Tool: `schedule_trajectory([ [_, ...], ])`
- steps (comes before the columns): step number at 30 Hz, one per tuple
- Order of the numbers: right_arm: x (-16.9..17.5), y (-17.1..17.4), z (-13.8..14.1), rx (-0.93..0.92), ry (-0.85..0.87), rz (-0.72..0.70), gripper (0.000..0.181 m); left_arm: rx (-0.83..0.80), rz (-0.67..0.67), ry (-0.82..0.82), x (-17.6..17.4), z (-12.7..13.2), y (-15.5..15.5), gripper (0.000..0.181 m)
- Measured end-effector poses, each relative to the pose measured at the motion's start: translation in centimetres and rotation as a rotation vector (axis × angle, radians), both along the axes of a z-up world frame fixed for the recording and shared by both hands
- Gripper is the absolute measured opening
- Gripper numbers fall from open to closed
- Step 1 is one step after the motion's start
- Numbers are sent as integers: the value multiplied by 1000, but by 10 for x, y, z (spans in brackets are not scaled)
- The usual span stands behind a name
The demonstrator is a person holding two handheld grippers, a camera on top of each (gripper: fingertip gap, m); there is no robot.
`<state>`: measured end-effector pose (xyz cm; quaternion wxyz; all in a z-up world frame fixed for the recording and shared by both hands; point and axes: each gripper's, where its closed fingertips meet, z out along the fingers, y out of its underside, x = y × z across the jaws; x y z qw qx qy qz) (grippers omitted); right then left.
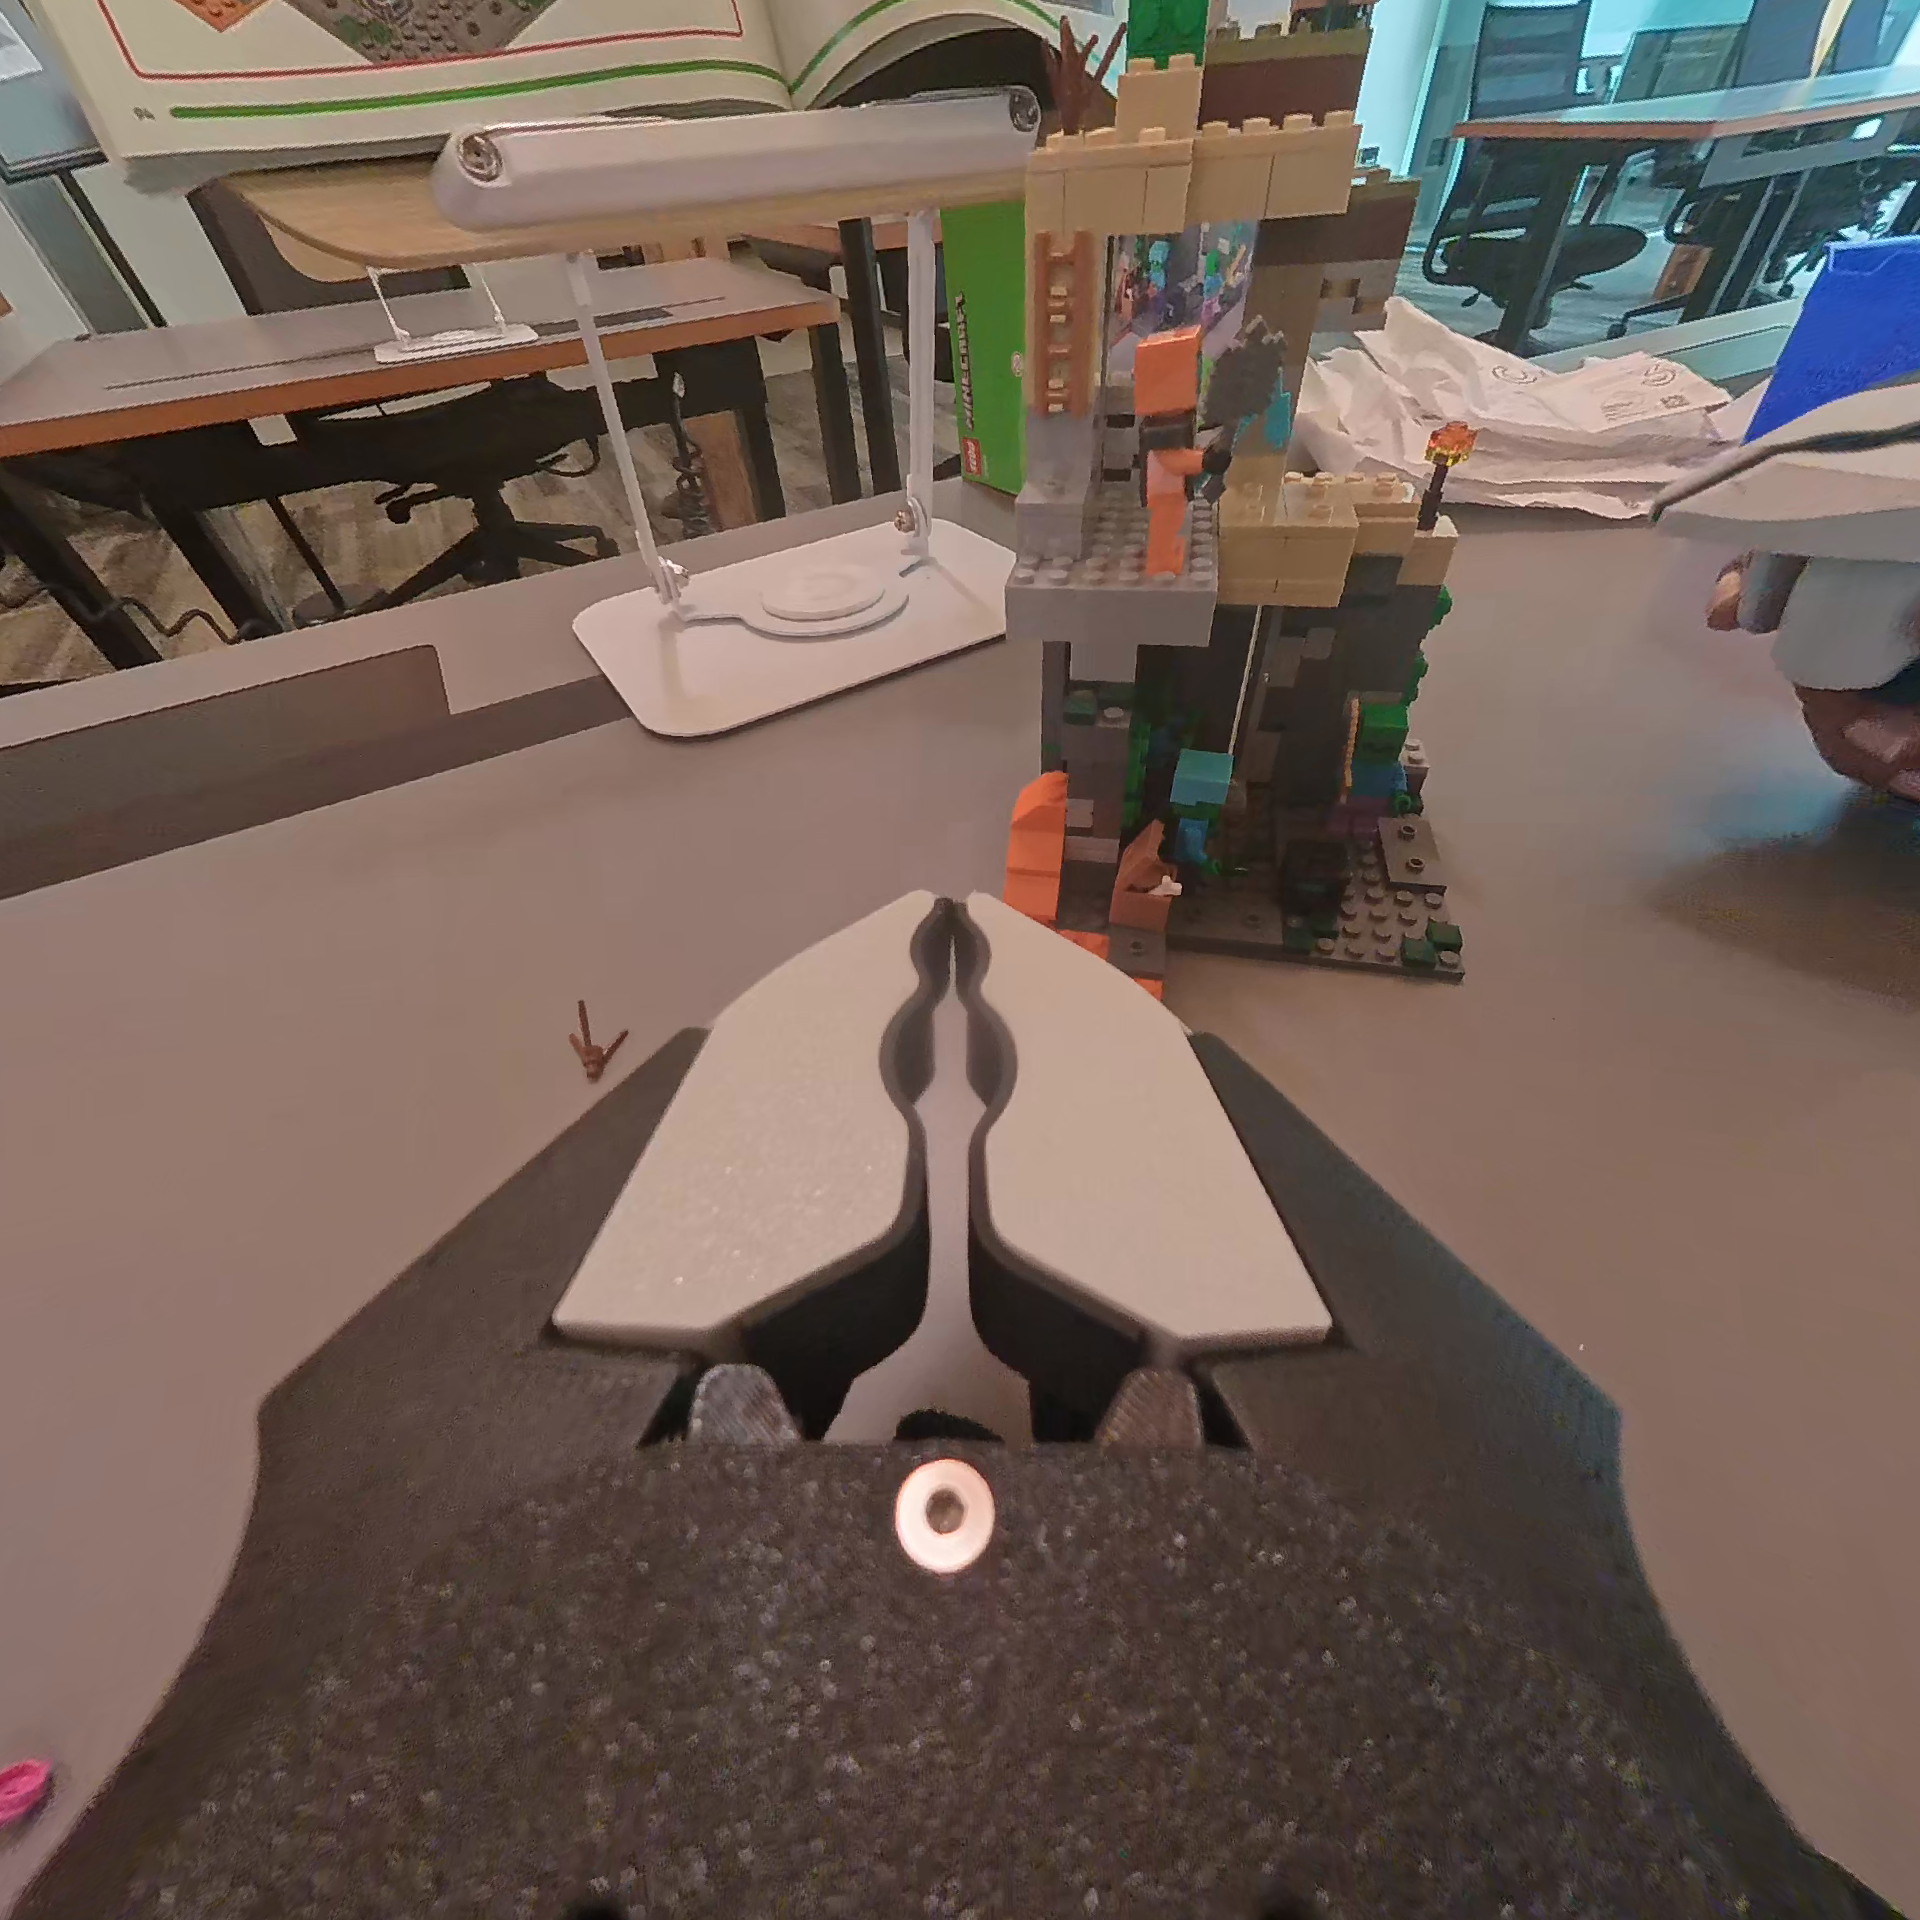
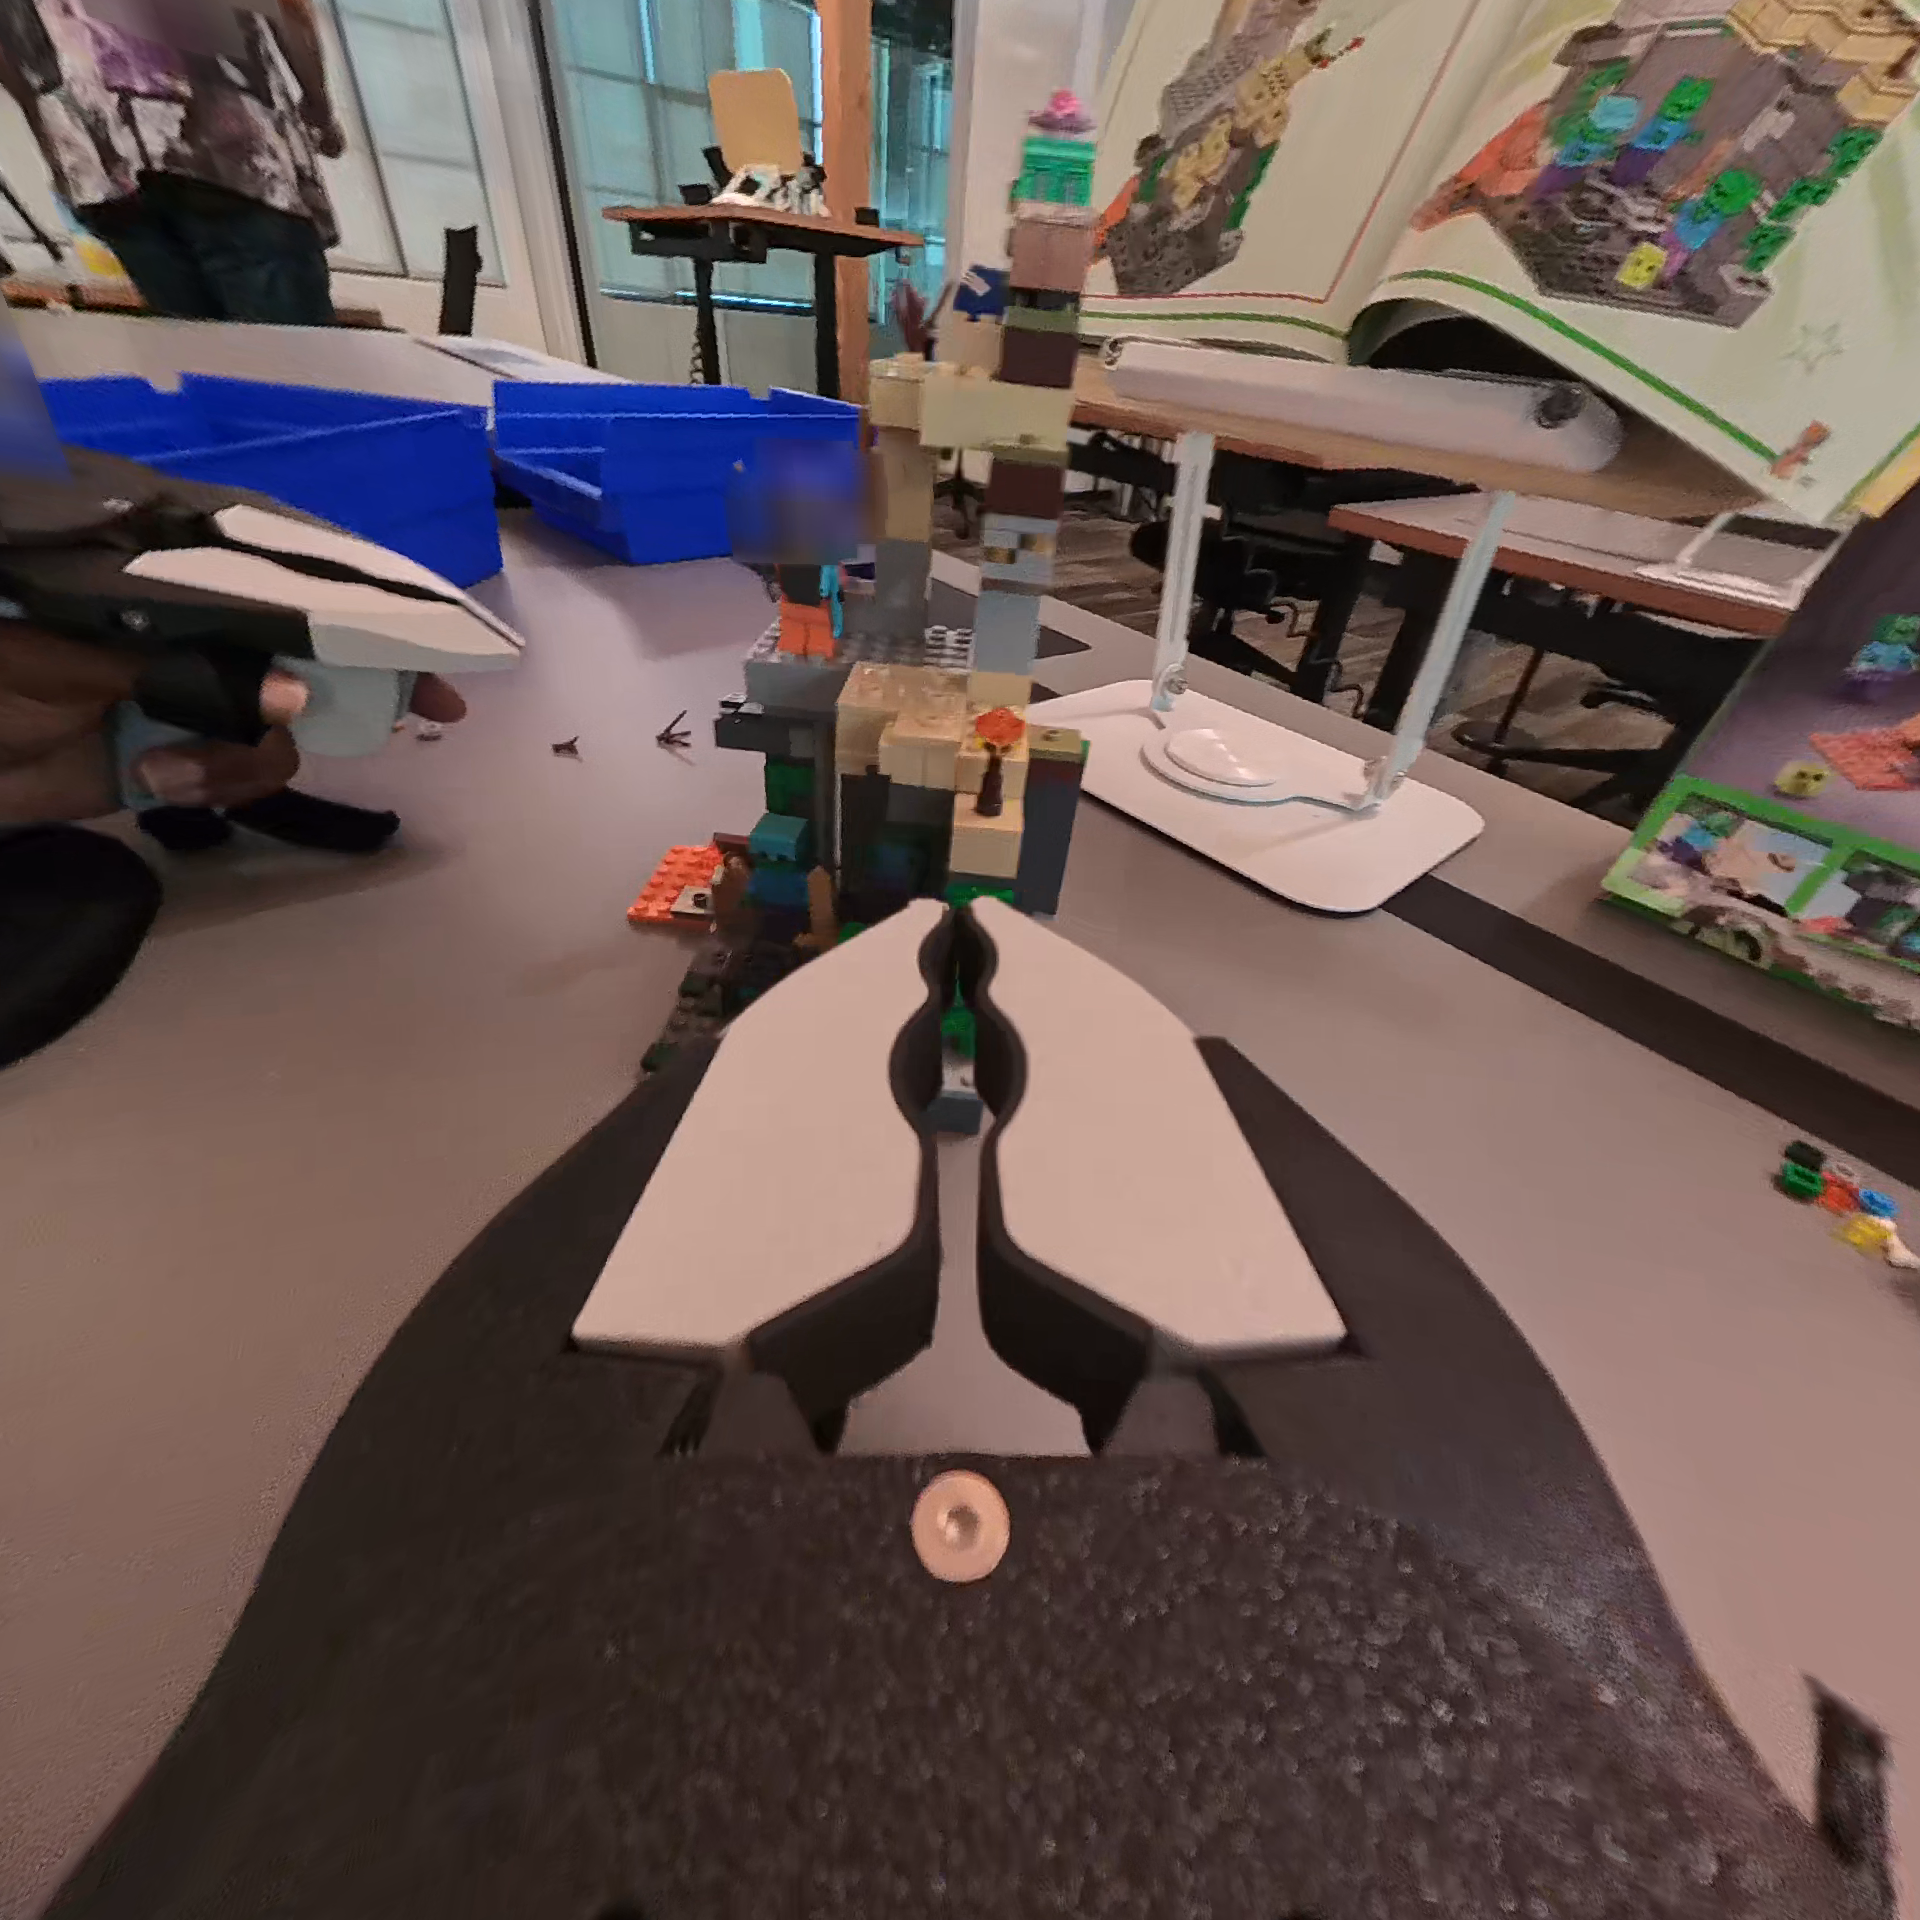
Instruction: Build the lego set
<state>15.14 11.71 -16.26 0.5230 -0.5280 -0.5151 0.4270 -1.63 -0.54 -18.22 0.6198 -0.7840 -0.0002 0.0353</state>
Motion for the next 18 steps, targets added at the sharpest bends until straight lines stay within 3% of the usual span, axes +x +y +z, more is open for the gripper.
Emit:
schedule_trajectory([
  [8,-5,-7,-9,55,-49,0,0,-65,-84,41,16,-9,-1,0],
  [12,-6,-10,-11,37,-49,22,2,-108,-171,101,37,-14,-2,14],
  [18,-9,-7,-13,-11,-72,10,49,-62,-174,189,50,6,-11,37],
])
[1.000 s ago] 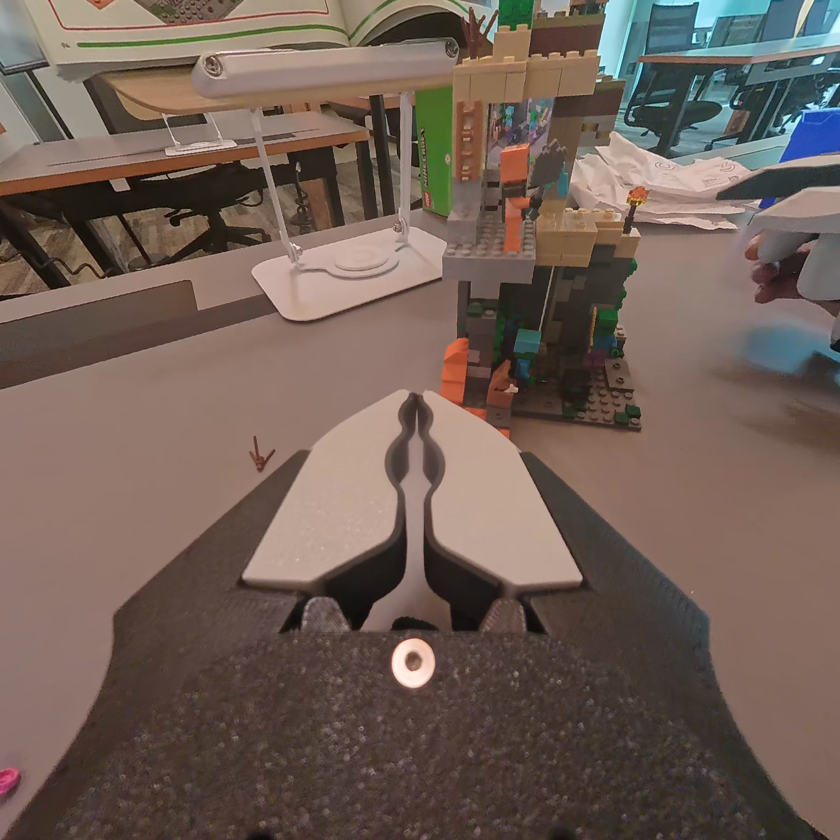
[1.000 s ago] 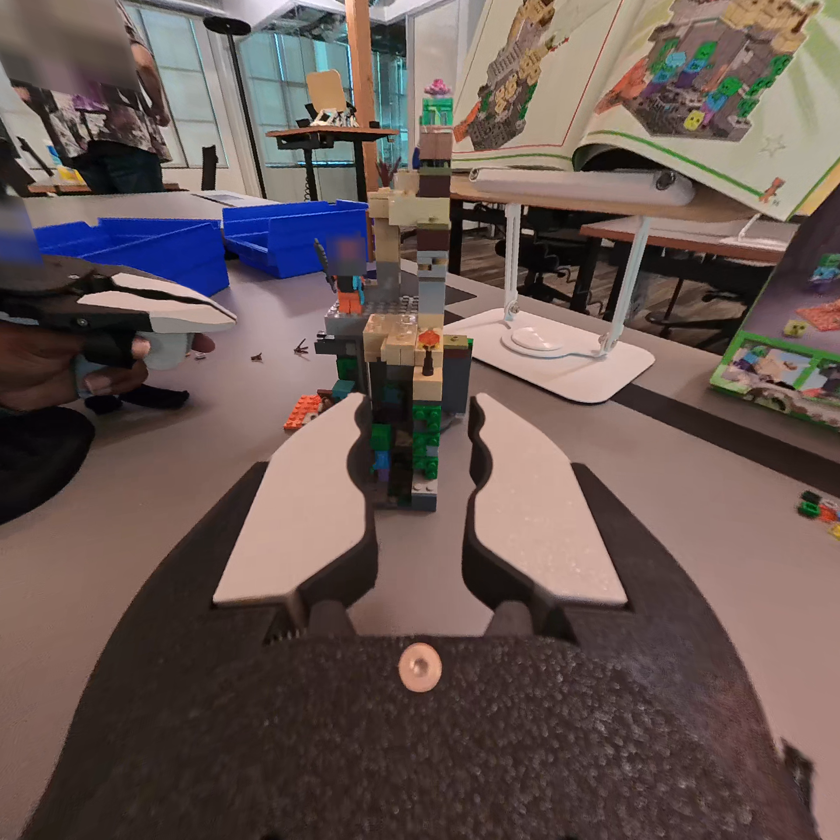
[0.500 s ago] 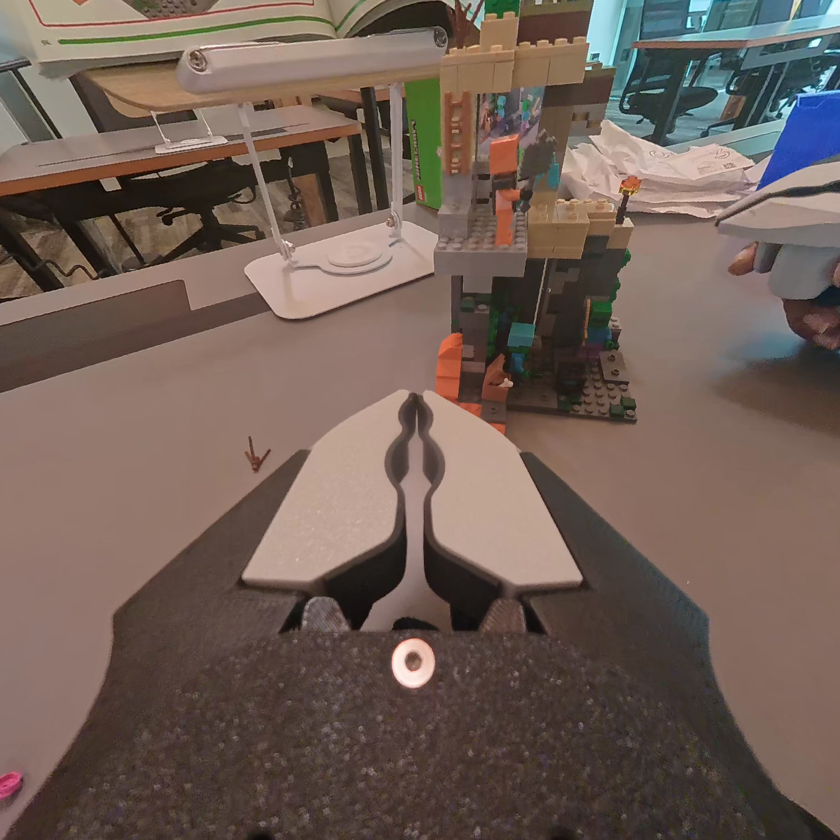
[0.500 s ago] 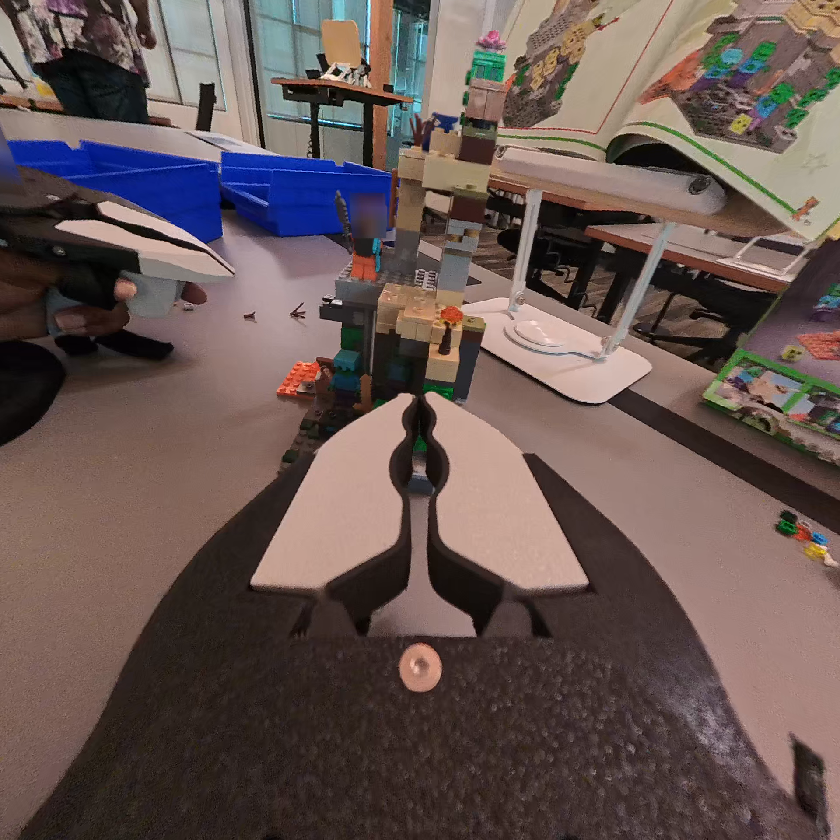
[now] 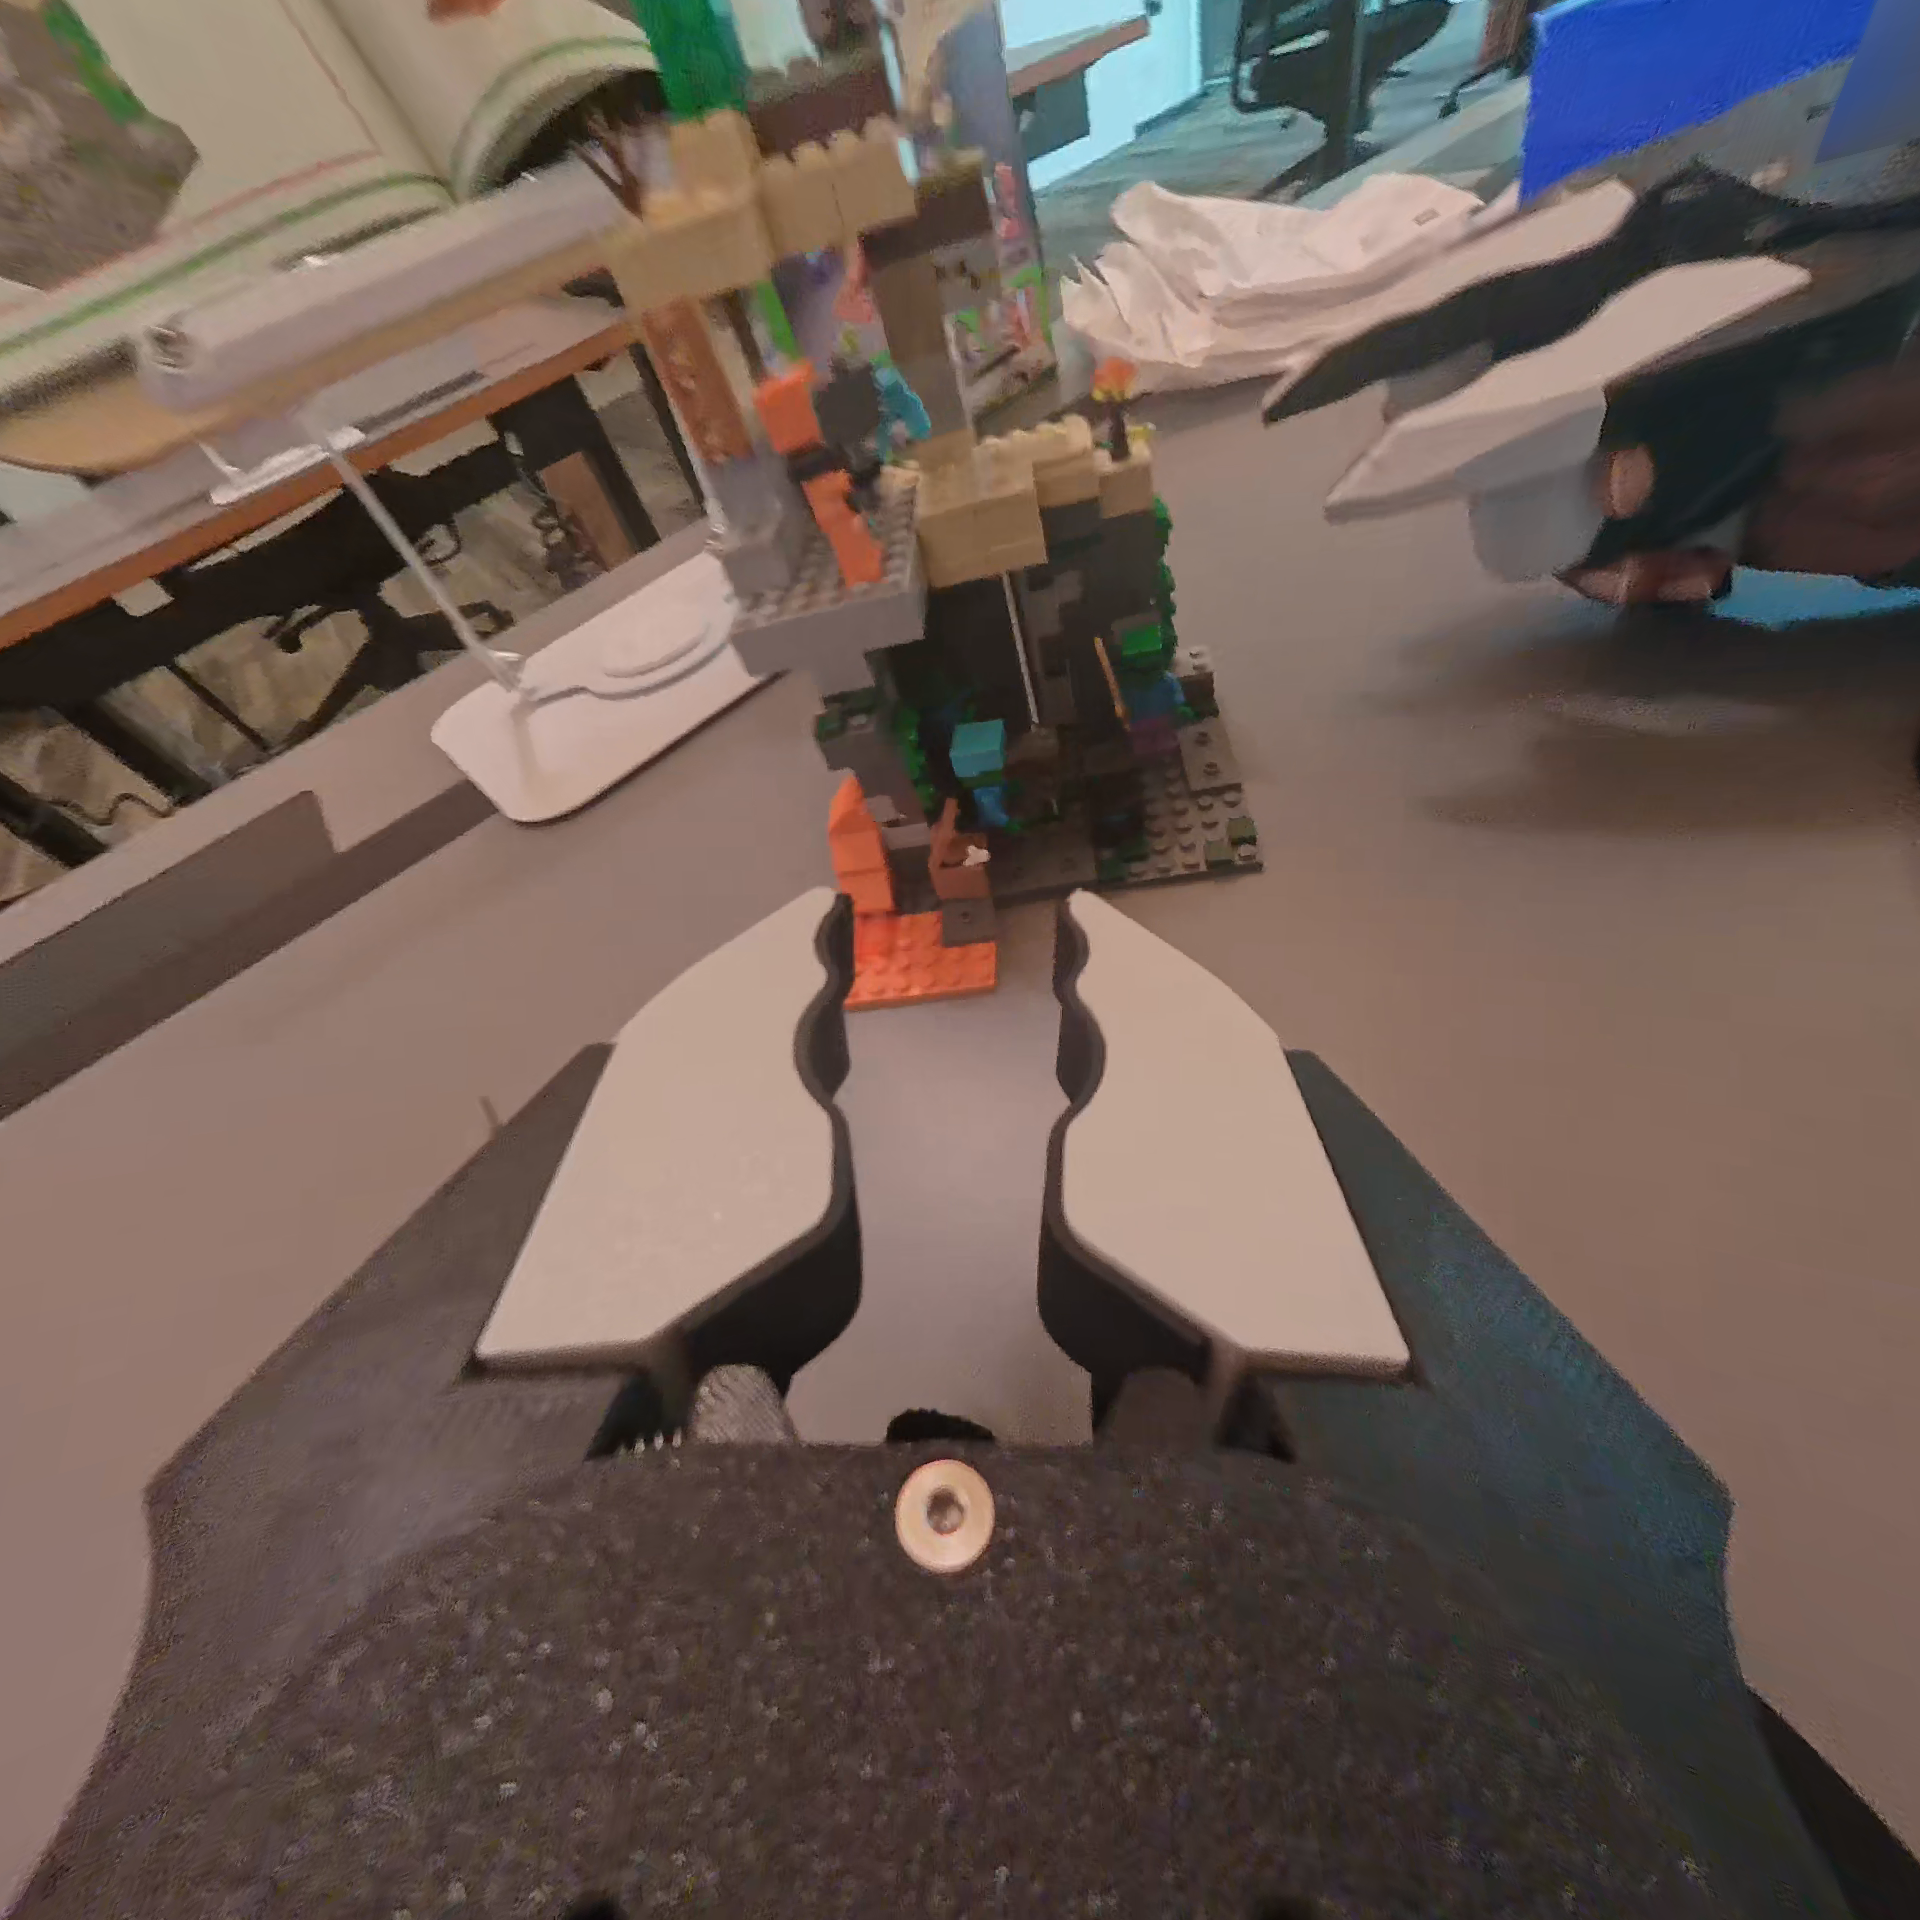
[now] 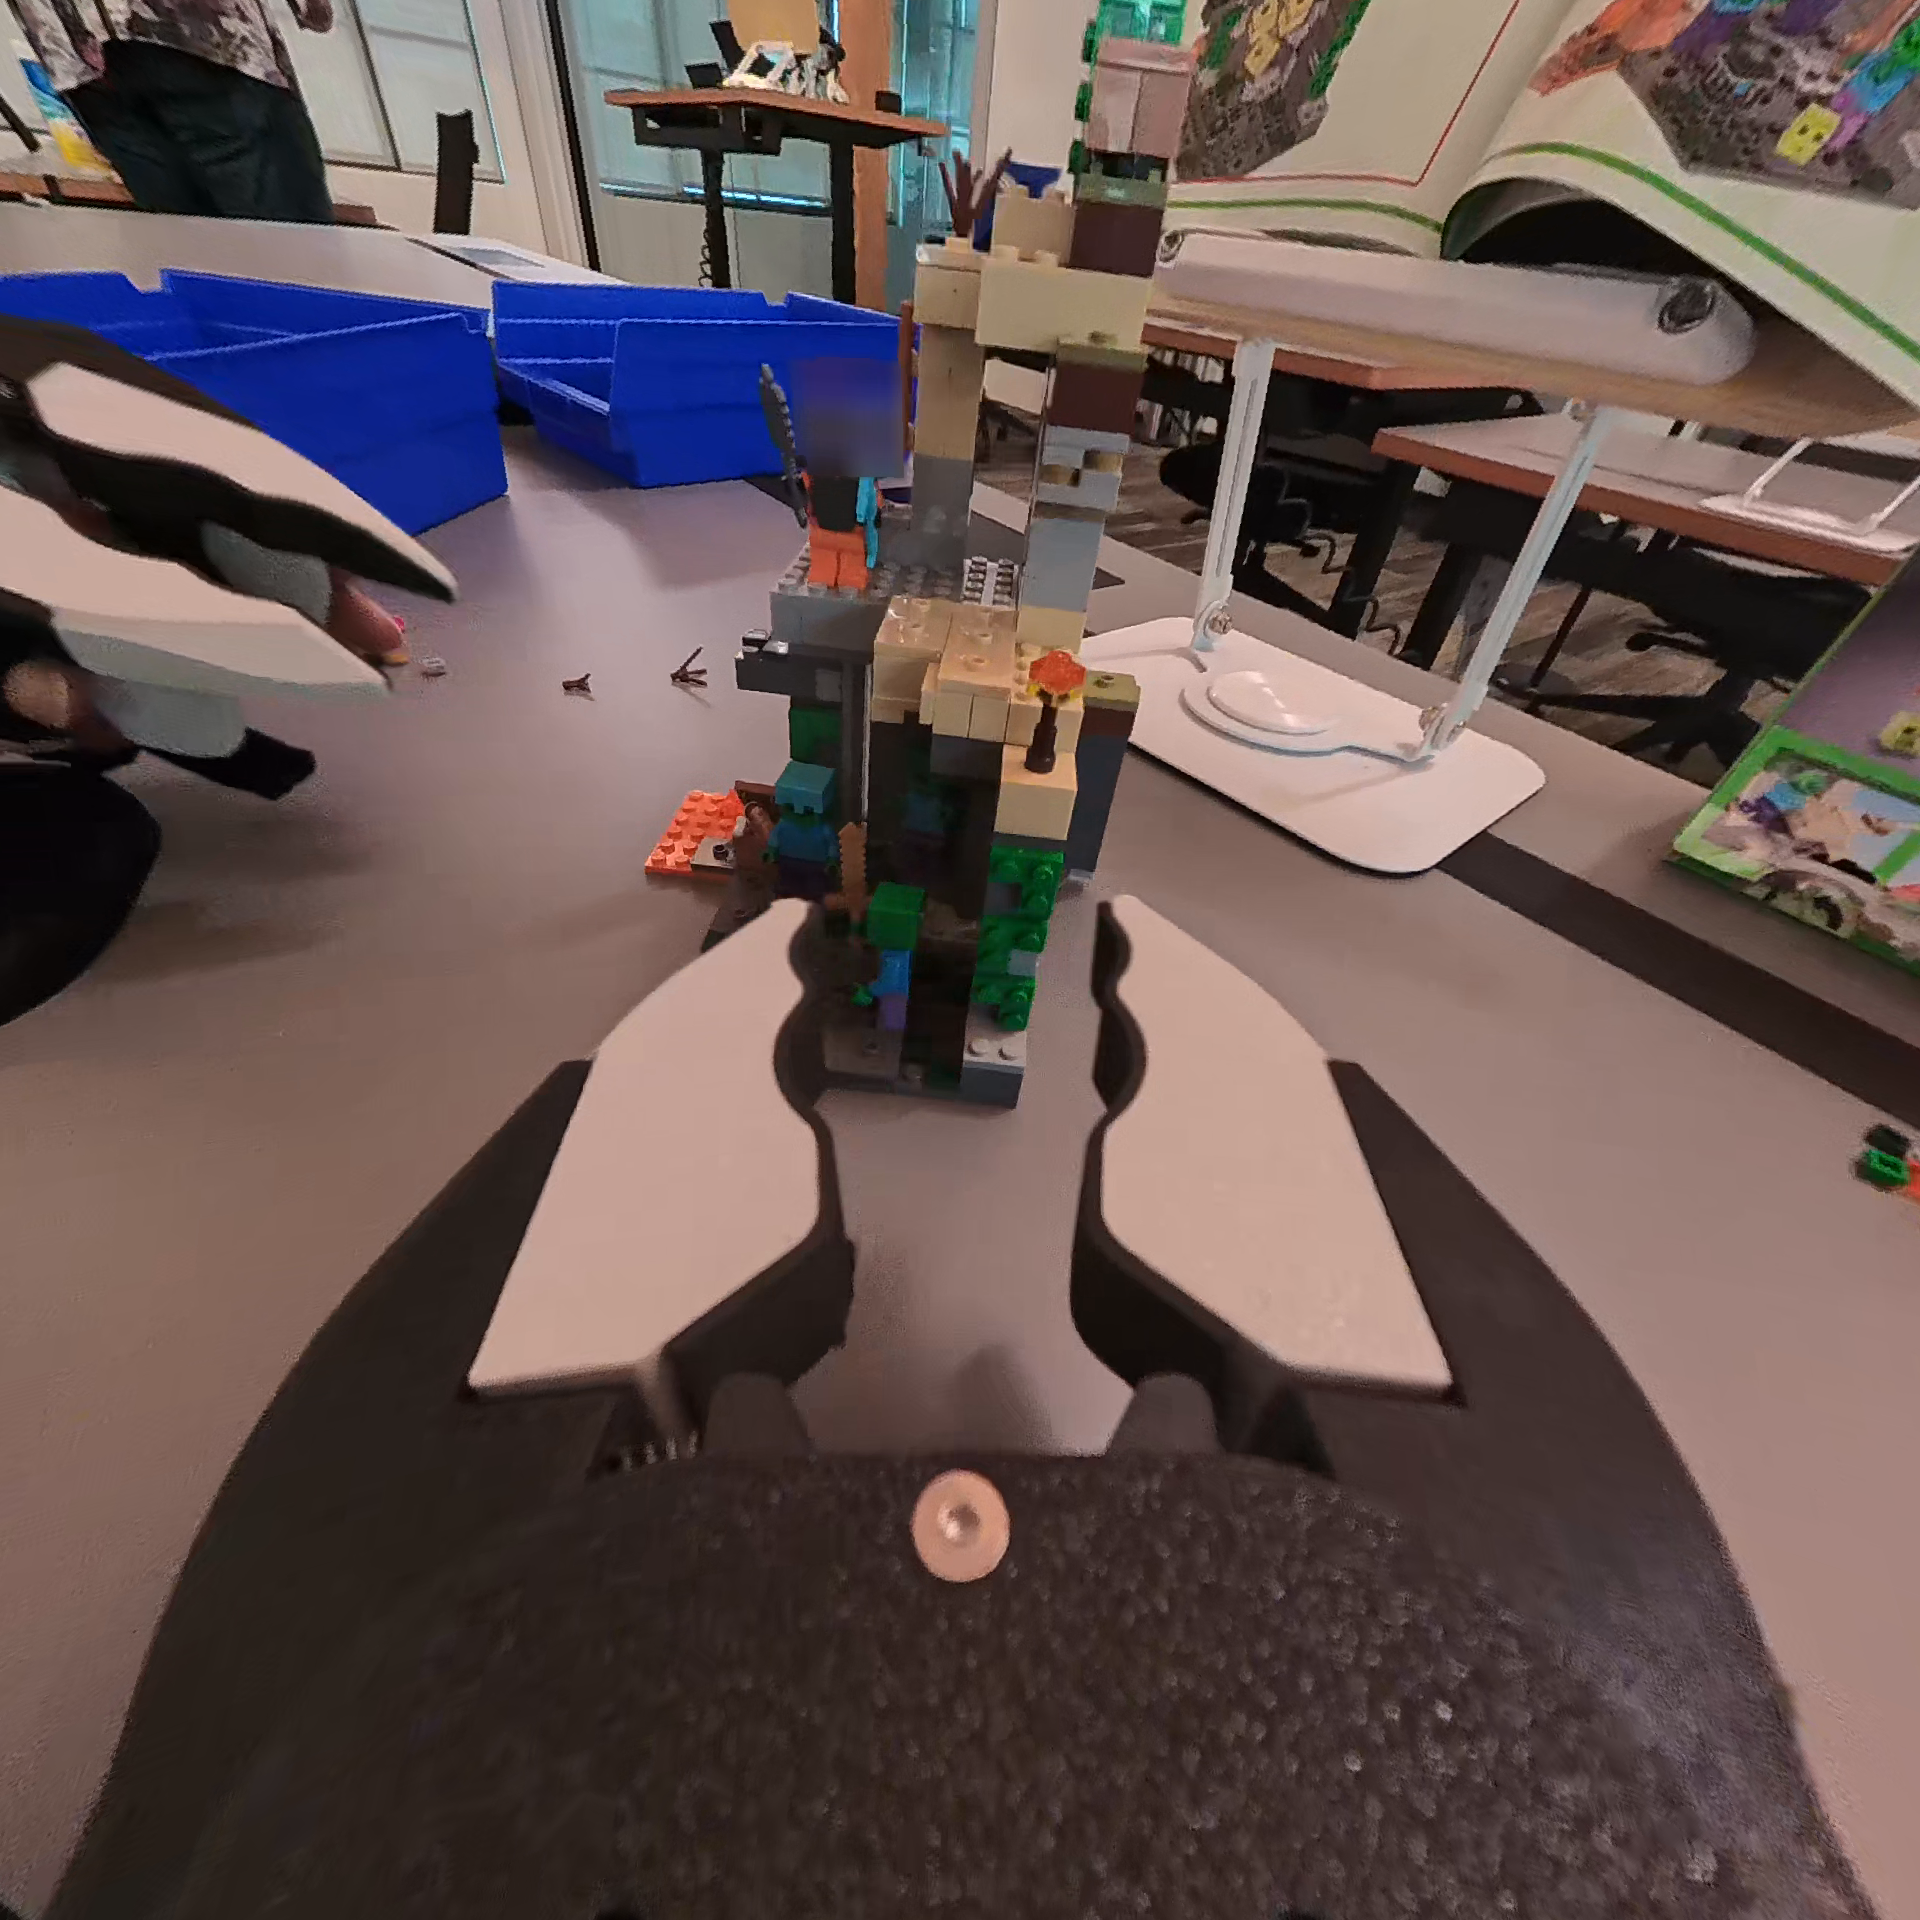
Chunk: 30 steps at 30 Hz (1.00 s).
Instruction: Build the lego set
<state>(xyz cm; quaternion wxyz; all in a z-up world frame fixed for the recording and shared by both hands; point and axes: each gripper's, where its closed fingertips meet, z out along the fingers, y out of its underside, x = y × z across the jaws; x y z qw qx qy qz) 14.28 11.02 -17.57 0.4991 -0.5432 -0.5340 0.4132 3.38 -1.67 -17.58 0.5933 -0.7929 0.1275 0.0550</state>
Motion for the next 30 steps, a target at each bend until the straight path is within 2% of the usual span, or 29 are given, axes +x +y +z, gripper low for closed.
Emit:
schedule_trajectory([
  [2,0,0,-1,-5,0,1,50,54,54,-2,-12,23,-11,38],
  [5,0,-1,-2,19,2,6,36,163,191,70,-53,71,-51,7],
  [7,0,0,-1,24,5,4,29,161,358,178,-104,98,-92,0],
  [9,1,1,-1,21,7,-1,27,34,489,234,-163,106,-136,0],
  [12,0,4,-1,18,4,-6,25,-228,574,200,-246,89,-188,0],
  [16,0,5,-2,18,-1,-11,21,-676,477,152,-311,23,-227,22],
  [20,0,6,-4,38,-18,-20,18,-912,391,119,-336,-20,-233,30],
  [23,2,7,-5,48,-25,-28,16,-1031,340,79,-342,-45,-230,34],
  [27,5,8,-5,52,-25,-37,15,-1155,337,95,-357,-72,-230,38],
  [28,6,8,-4,51,-22,-37,14,-1168,333,84,-358,-77,-229,37],
  [30,8,9,-3,49,-16,-39,13,-1164,323,64,-358,-79,-225,21],
])
